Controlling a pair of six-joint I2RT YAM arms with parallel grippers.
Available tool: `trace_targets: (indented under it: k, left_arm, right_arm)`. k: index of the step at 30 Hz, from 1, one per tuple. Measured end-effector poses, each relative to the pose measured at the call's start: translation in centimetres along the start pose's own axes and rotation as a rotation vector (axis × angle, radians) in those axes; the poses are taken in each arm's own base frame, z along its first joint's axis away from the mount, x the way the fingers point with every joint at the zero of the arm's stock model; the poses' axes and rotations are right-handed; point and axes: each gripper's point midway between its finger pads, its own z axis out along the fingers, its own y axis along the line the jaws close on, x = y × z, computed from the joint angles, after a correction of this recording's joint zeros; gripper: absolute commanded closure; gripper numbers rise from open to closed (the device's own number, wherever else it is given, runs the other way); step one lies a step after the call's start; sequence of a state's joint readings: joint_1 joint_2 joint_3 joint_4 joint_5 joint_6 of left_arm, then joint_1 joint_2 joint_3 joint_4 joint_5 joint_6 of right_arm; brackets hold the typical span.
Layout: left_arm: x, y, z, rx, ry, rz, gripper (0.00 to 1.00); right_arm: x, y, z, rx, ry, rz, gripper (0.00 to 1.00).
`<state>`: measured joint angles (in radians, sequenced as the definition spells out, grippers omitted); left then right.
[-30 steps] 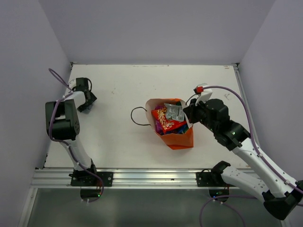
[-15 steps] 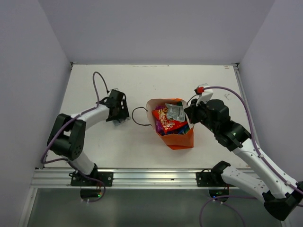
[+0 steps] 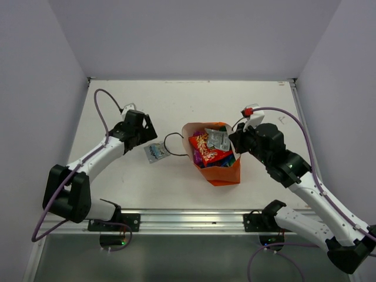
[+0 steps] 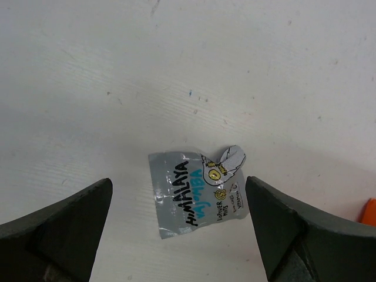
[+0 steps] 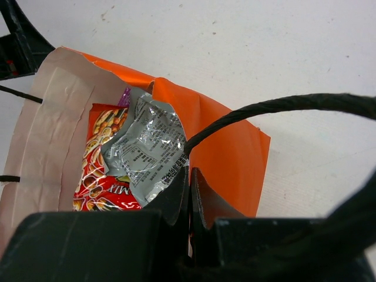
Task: Place the snacks into the paper bag
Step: Adjust the snack at the center of the board, then pick up the snack from the center of the board.
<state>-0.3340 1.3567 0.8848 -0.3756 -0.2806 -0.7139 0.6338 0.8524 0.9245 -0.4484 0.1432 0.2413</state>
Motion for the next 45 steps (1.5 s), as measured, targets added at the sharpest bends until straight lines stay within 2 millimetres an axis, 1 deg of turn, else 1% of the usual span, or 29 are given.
trace_targets:
  k: [3,6,8,10,14,18,21,25,27,32,35,39,41,42,45]
  left_arm:
    - [1.6,-0.2,1.6,0.016,0.058,0.077,0.00]
    - [2.9,-0.4,3.2,0.056,0.118,0.232,0.00]
    - [3.4,-0.9,3.8,0.102,0.152,0.343,0.00]
    - [3.3,-1.5,4.3,0.161,0.173,0.435,0.00]
    - [2.6,-2.2,4.8,0.287,0.198,0.538,0.00]
    - [2.3,-2.1,5.6,0.412,0.241,0.581,0.00]
    - [3.0,-1.9,6.3,0.481,0.285,0.613,0.00]
    - [4.7,-2.3,6.1,0.567,0.337,0.663,0.00]
    - [5.2,-2.5,6.0,0.592,0.346,0.691,0.00]
    - [6.4,-3.4,5.5,0.624,0.359,0.758,0.02]
    - [7.2,-3.3,5.4,0.621,0.375,0.770,0.02]
    - [7.3,-3.1,5.6,0.588,0.358,0.788,0.06]
    - [7.4,-3.0,5.7,0.567,0.346,0.796,0.11]
    - [7.4,-2.9,5.8,0.556,0.338,0.798,0.15]
    - [7.7,-2.6,5.6,0.528,0.331,0.791,0.18]
  right_arm:
    - [0.0,0.0,0.0,0.000,0.000,0.000,1.00]
    - [0.0,0.0,-0.1,0.000,-0.001,0.000,1.00]
    - [0.0,0.0,-0.1,0.000,0.000,0.000,1.00]
    - [0.0,0.0,-0.1,0.000,0.000,0.000,1.00]
    - [0.0,0.0,-0.3,0.000,-0.001,0.000,1.00]
    - [0.1,-0.1,-0.5,-0.001,0.002,-0.001,1.00]
    - [0.2,0.0,-0.5,-0.004,0.004,-0.001,1.00]
    - [0.2,0.0,-0.5,-0.005,0.005,-0.001,1.00]
    - [0.2,0.0,-0.4,-0.006,0.006,-0.001,1.00]
    - [0.2,0.0,-0.4,-0.007,0.005,-0.001,1.00]
    - [0.2,0.0,-0.5,-0.006,0.005,-0.001,1.00]
    - [0.2,0.0,-0.5,-0.006,0.005,-0.001,1.00]
    - [0.2,0.0,-0.5,-0.006,0.005,-0.001,1.00]
    - [0.2,0.0,-0.5,-0.006,0.004,-0.001,1.00]
    - [0.1,0.0,-0.5,-0.006,0.003,-0.001,1.00]
